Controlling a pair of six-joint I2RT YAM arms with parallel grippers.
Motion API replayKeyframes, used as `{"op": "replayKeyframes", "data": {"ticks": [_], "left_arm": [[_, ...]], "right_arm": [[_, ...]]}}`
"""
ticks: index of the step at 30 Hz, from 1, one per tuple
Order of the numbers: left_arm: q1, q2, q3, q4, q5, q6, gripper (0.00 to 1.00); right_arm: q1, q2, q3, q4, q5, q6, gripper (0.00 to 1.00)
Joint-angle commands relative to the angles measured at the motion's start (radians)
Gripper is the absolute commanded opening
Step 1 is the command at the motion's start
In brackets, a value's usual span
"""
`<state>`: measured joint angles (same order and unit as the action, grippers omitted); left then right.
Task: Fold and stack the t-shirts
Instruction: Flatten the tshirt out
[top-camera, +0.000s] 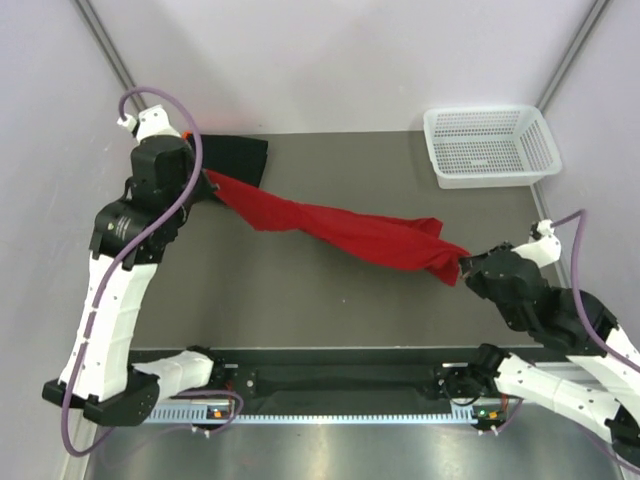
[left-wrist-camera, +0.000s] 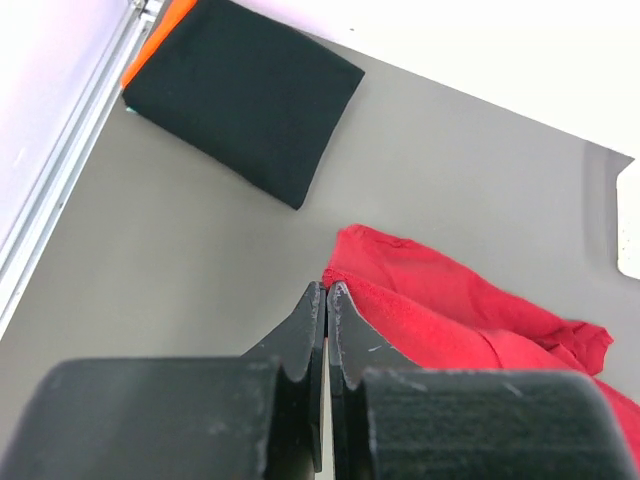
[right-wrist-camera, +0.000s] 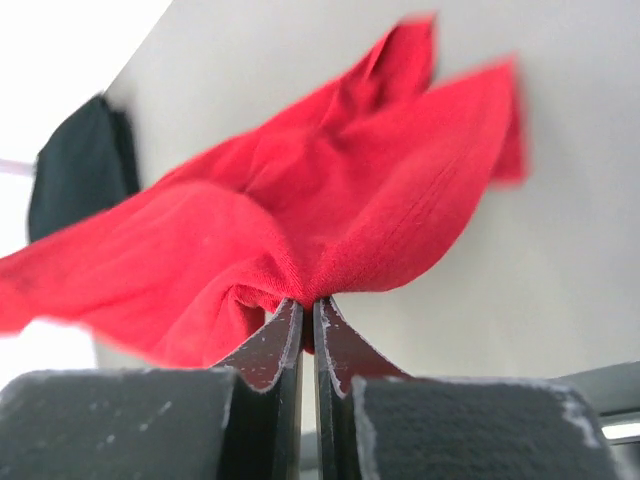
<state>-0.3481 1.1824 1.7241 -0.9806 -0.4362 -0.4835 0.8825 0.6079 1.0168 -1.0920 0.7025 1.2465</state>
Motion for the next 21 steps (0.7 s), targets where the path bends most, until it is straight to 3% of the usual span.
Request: {"op": "replayKeyframes", "data": {"ticks": [1,4,6,7,8,10,11,13,17,21], "left_arm": [[0.003,-0.009,-0.012,-0.049,-0.016,0.006,0.00],[0.003,0.019,-0.099,-0.011,-0.053,0.020,0.00],[0.004,0.052,-0.173,0.014,-0.065,0.022,0.00],[0.008,0.063,-0.198,0.026,-0.056,0.022,0.00],[0.018,0.089,-0.237,0.051,-0.036,0.016,0.00],[0.027,0.109,-0.283,0.072,0.011,0.003,0.00],[0.035,0.115,-0.297,0.098,0.025,-0.003,0.00],[0.046,0.135,-0.317,0.111,0.034,-0.006,0.00],[0.046,0.183,-0.295,0.092,-0.146,0.017,0.00],[0.046,0.212,-0.277,0.091,-0.098,0.031,0.00]], "right_arm": [[0.000,0.055,0.052,-0.117,0.161,-0.082,0.00],[-0.025,0.150,0.055,-0.063,0.221,-0.209,0.00],[-0.143,0.231,0.040,0.090,0.160,-0.354,0.00],[-0.208,0.259,-0.002,0.162,-0.015,-0.513,0.00],[-0.359,0.323,-0.027,0.278,-0.137,-0.569,0.00],[-0.500,0.392,-0.098,0.357,-0.444,-0.655,0.00],[-0.595,0.467,-0.115,0.418,-0.507,-0.673,0.00],[-0.660,0.550,-0.136,0.466,-0.598,-0.703,0.00],[-0.786,0.789,-0.058,0.491,-0.742,-0.722,0.03],[-0.804,0.877,0.054,0.478,-0.709,-0.708,0.20]]}}
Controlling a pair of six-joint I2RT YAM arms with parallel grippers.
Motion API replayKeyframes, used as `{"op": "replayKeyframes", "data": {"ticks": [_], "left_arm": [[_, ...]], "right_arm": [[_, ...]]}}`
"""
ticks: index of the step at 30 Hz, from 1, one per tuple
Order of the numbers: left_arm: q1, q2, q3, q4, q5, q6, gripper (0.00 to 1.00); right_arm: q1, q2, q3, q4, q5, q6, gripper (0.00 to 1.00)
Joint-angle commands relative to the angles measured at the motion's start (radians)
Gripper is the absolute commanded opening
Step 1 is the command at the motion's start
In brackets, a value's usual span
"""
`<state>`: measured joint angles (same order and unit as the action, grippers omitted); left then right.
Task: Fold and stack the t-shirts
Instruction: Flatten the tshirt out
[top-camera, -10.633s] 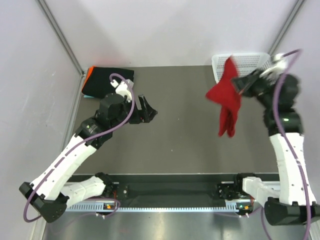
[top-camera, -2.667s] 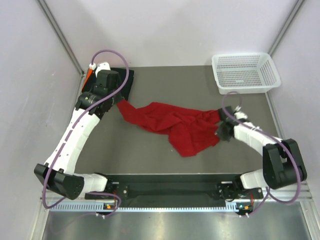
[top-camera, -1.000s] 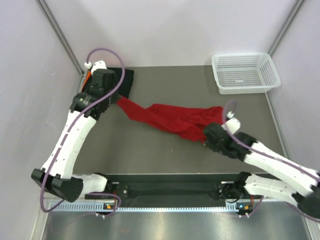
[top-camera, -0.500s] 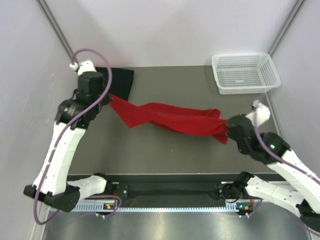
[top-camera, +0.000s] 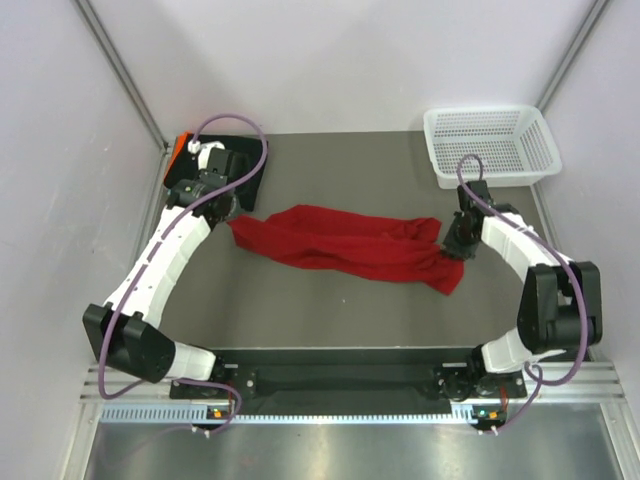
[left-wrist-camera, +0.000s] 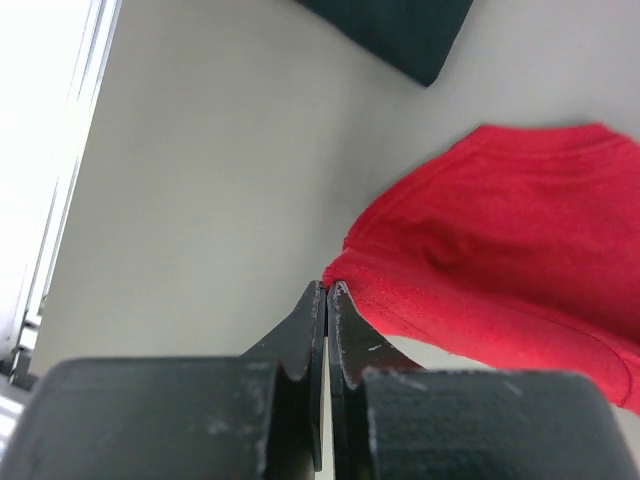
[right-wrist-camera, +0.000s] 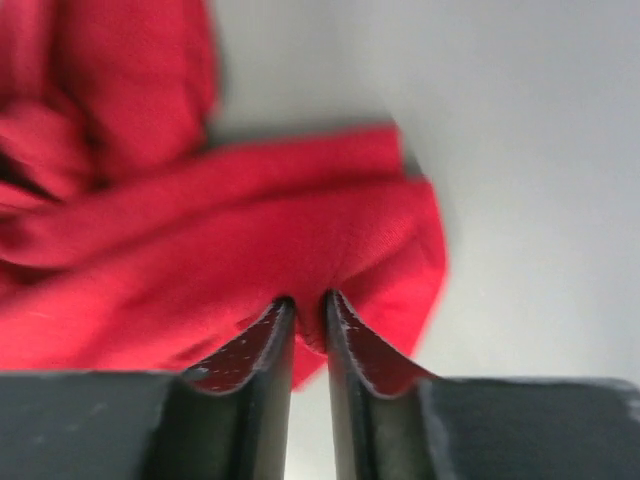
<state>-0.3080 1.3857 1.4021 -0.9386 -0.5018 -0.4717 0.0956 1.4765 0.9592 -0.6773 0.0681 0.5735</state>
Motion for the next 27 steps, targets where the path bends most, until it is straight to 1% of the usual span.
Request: {"op": "replayKeyframes", "data": {"ticks": [1,3,4,5,6,11,12,14,15,17,21,24,27], "left_arm": [[0.006,0.009,0.028,0.064,-0.014,0.019,0.00],[0.006,0.004,0.002,0.089,0.037,0.016,0.00],[0.006,0.007,-0.015,0.102,0.049,0.015,0.00],[0.006,0.009,-0.020,0.101,0.058,0.004,0.00],[0.006,0.019,-0.022,0.101,0.081,0.001,0.00],[0.006,0.030,-0.026,0.127,0.140,0.001,0.00],[0.006,0.026,-0.028,0.133,0.143,0.004,0.00],[0.007,0.026,-0.034,0.144,0.151,0.013,0.00],[0.007,0.026,-0.031,0.146,0.154,0.016,0.00],[0.007,0.024,-0.031,0.147,0.169,0.021,0.00],[0.007,0.019,-0.032,0.153,0.167,0.021,0.00],[0.007,0.024,-0.017,0.152,0.158,0.018,0.00],[0.007,0.033,-0.003,0.144,0.161,0.010,0.00]], "right_arm": [[-0.023,0.022,0.160,0.042,-0.018,-0.014,0.28],[-0.045,0.030,0.197,0.019,0.018,0.028,0.33],[-0.051,0.024,0.208,0.013,0.039,0.075,0.37],[-0.057,-0.002,0.207,0.012,0.047,0.101,0.38],[-0.056,-0.019,0.191,0.012,0.064,0.161,0.40],[-0.056,-0.151,0.073,0.045,0.038,0.340,0.41],[-0.056,-0.171,0.022,0.056,0.038,0.360,0.40],[-0.054,-0.234,-0.037,0.111,0.032,0.374,0.39],[-0.054,-0.249,-0.089,0.122,0.035,0.379,0.36],[-0.053,-0.286,-0.129,0.128,0.036,0.379,0.36],[-0.048,-0.317,-0.229,0.122,0.053,0.429,0.42],[-0.048,-0.335,-0.295,0.172,0.059,0.454,0.45],[-0.048,-0.323,-0.332,0.243,0.071,0.457,0.45]]}}
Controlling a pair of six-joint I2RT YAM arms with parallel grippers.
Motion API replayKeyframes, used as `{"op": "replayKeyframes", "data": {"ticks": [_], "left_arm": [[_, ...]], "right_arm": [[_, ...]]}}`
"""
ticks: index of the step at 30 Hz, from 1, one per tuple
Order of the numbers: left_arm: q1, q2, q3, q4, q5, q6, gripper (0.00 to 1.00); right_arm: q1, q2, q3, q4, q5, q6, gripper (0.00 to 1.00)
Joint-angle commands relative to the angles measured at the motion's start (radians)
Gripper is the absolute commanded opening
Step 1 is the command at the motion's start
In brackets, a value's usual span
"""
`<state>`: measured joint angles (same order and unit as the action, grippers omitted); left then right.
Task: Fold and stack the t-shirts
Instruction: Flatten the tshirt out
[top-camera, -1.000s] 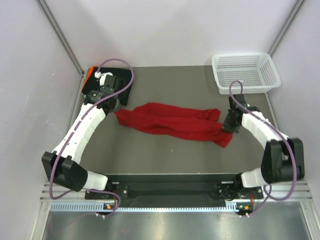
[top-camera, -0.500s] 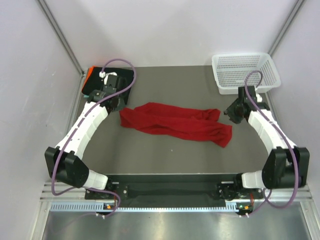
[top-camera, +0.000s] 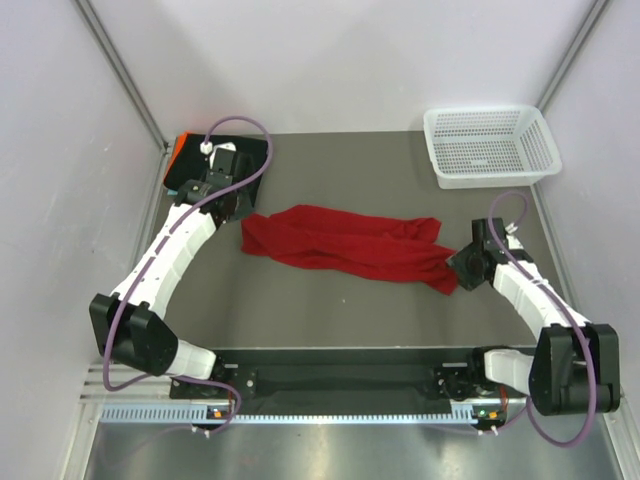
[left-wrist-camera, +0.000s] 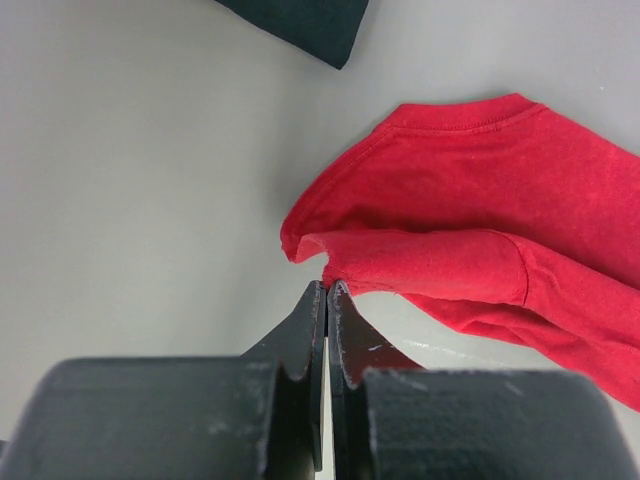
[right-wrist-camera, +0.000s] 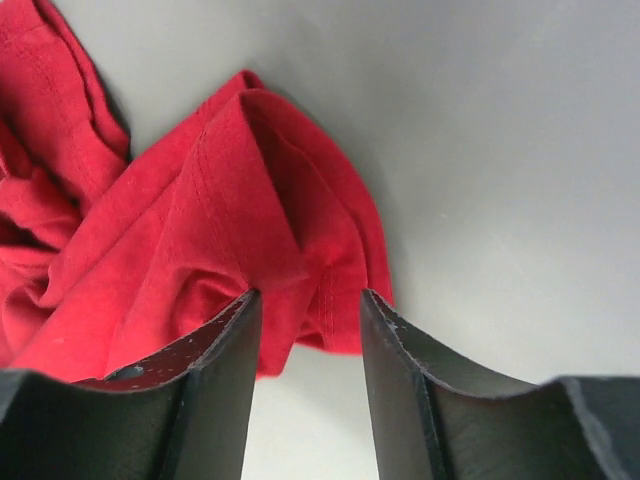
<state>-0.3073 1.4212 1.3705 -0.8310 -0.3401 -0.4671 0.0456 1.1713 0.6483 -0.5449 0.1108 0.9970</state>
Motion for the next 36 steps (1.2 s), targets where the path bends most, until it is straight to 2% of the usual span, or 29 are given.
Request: {"op": "replayKeyframes", "data": {"ticks": [1,6,14,20,24,30,34,36], "left_arm": [[0.007,0.002,0.030,0.035,0.001,0.001,0.00],[0.007,0.021,0.056,0.030,-0.028,-0.004,0.00],[0.007,0.093,0.136,0.017,-0.071,0.004,0.00],[0.007,0.130,0.177,0.012,-0.074,0.007,0.00],[0.007,0.137,0.180,0.012,-0.074,0.007,0.00],[0.007,0.171,0.226,0.001,-0.073,0.018,0.00],[0.008,0.199,0.260,0.001,-0.086,0.022,0.00],[0.010,0.203,0.269,0.001,-0.096,0.024,0.00]], "right_arm": [[0.002,0.002,-0.027,0.156,0.029,0.031,0.44],[0.000,0.091,0.011,0.223,0.081,-0.035,0.37],[-0.001,0.182,0.079,0.298,0.069,-0.115,0.38],[-0.001,0.243,0.132,0.298,0.053,-0.165,0.36],[-0.001,0.258,0.182,0.261,0.026,-0.190,0.39],[-0.003,0.295,0.208,0.292,0.004,-0.241,0.40],[-0.001,0.355,0.218,0.316,-0.023,-0.247,0.37],[-0.001,0.370,0.221,0.326,-0.020,-0.253,0.33]]}}
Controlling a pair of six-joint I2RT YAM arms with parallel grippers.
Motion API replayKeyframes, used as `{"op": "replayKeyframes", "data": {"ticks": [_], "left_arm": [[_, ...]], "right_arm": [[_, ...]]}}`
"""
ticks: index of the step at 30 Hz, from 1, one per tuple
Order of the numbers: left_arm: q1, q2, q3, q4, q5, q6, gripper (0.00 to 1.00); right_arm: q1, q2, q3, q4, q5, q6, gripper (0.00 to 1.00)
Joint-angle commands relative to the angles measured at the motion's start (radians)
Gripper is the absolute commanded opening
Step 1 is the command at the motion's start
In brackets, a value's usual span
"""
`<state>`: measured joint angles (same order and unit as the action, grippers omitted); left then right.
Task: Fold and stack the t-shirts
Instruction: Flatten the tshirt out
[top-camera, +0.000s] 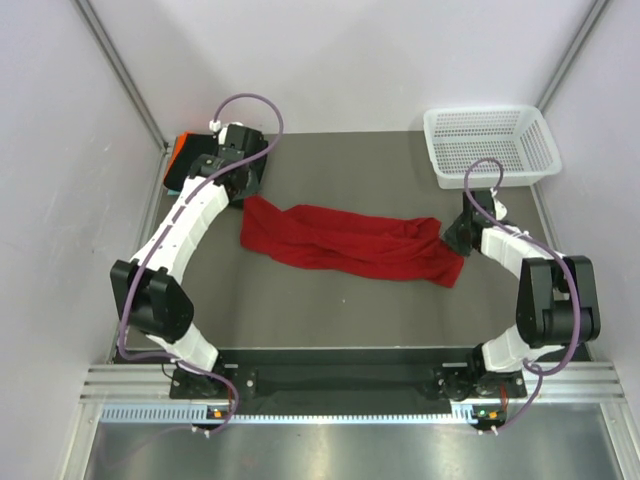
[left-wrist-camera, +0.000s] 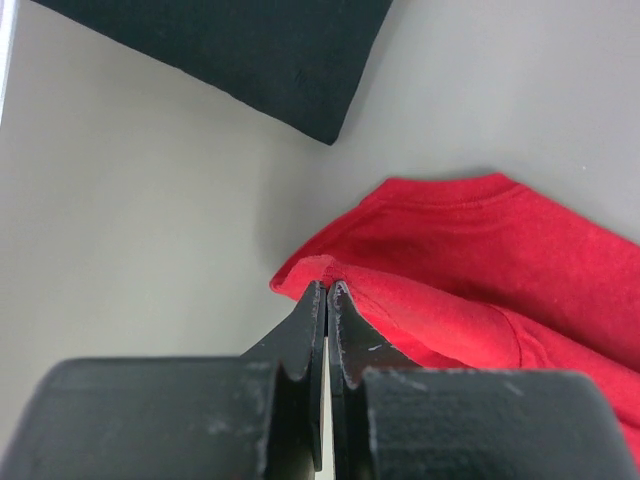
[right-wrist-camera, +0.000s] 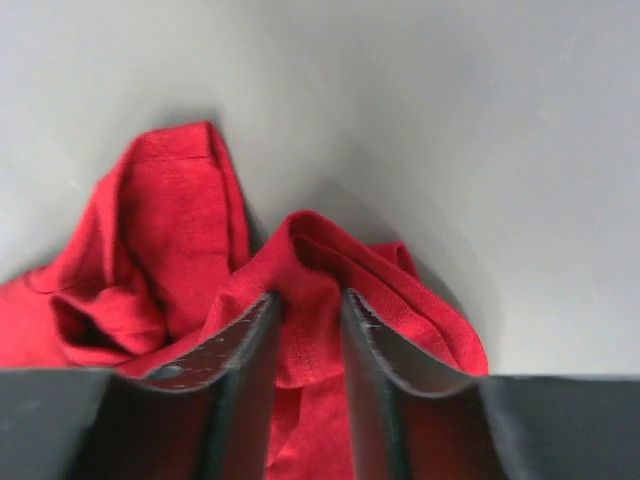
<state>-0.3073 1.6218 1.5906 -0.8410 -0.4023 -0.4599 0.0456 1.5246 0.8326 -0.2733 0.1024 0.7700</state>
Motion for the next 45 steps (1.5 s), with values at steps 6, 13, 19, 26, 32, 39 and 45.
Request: {"op": "replayKeyframes", "data": {"ticks": [6,13,19,26,32,39,45], "left_arm": [[0.026,0.044,0.077,-0.033,-0.124,0.018,0.00],[0.053,-0.103,-0.069,-0.001,-0.099,-0.006,0.00],[0.053,-0.233,-0.118,-0.052,-0.139,0.013,0.00],[0.059,-0.232,-0.170,0.005,-0.092,0.033,0.00],[0.094,-0.145,-0.182,0.034,-0.080,-0.002,0.00],[0.094,-0.076,-0.216,0.125,0.127,-0.034,0.00],[0.094,-0.050,-0.230,0.166,0.177,-0.036,0.00]], "right_arm": [[-0.006,0.022,0.103,-0.015,0.023,-0.040,0.05],[-0.009,-0.070,0.123,-0.164,-0.012,-0.070,0.06],[-0.012,-0.266,0.010,-0.256,-0.196,-0.084,0.01],[-0.033,-0.235,0.048,-0.216,-0.170,-0.093,0.00],[-0.072,0.003,0.178,-0.123,-0.190,-0.124,0.05],[-0.072,0.083,0.318,-0.188,-0.175,-0.152,0.33],[-0.073,-0.062,0.290,-0.285,-0.107,-0.069,0.39]]}}
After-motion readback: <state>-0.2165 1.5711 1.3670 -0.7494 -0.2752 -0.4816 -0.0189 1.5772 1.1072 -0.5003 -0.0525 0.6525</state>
